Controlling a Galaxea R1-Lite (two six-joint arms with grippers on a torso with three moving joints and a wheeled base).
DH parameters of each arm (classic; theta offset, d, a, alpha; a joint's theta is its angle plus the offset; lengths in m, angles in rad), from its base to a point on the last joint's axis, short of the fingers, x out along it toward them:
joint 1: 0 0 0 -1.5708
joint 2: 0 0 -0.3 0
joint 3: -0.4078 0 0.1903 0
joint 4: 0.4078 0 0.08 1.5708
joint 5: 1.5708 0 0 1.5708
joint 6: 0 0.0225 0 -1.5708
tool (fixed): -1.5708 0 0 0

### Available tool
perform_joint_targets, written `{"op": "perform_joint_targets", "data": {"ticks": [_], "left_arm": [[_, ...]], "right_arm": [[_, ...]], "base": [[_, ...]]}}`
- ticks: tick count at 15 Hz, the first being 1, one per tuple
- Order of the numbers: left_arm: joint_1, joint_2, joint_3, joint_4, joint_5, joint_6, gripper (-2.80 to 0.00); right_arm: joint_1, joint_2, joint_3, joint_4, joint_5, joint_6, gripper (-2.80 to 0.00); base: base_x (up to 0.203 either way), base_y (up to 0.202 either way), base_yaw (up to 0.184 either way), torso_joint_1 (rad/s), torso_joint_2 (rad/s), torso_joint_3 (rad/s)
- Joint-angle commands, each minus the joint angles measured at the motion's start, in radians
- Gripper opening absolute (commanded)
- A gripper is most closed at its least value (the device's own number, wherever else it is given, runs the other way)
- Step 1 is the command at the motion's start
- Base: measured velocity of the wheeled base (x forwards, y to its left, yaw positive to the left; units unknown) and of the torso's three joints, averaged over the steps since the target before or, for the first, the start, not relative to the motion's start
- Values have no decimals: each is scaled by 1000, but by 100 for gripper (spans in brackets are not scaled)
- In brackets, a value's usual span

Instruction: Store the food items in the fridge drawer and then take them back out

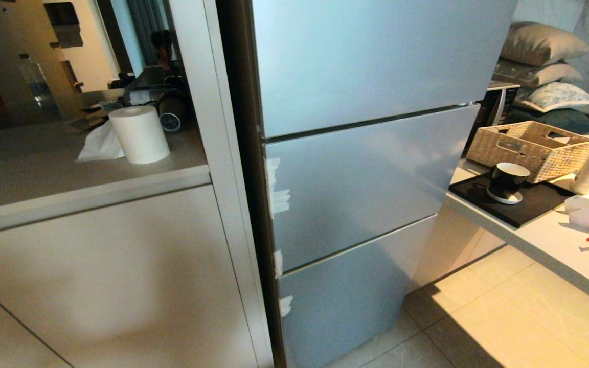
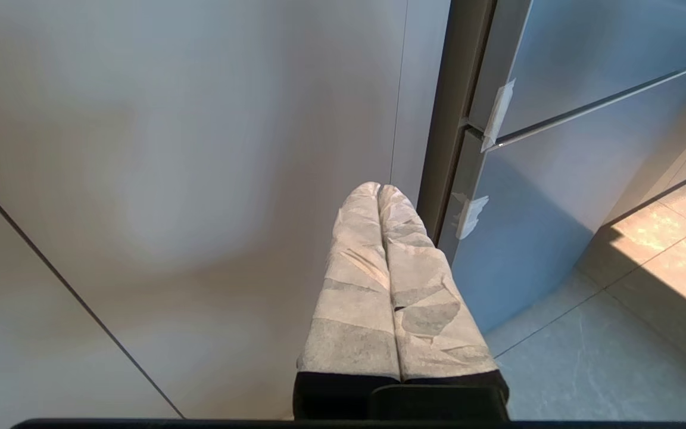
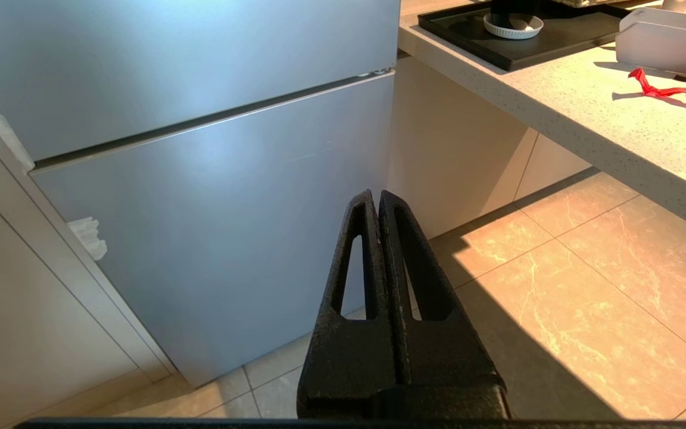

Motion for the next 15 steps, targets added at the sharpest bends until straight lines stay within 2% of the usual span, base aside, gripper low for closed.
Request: {"op": "perform_joint_targets", "data": {"ticks": [1,4,5,8,11,13,15], "left_arm": [[0,1,-28,-1,-3,-2,-280],[-2,119,-203,-3,-55,-19,-280],[-8,206,-243,-5,-78,-44,-280],[-35,482,-344,-40,-162,-171,-280],[-50,781,-389,-205,-222,-271,-280],[-56,935,-399,-335,-243,-307,-280],[-58,1034,-409,-405,-255,-333,-280]], "right_arm": [[0,1,0,0,0,0,-280],[0,1,0,0,0,0,-280],[0,1,0,0,0,0,-280],[0,1,0,0,0,0,-280],[0,1,0,0,0,0,-280],[0,1,0,0,0,0,-280],[0,1,0,0,0,0,-280]], "base": [[0,0,0,0,0,0],[0,0,0,0,0,0],[0,0,0,0,0,0],[0,0,0,0,0,0],[0,0,0,0,0,0],[0,0,0,0,0,0],[0,0,0,0,0,0]]}}
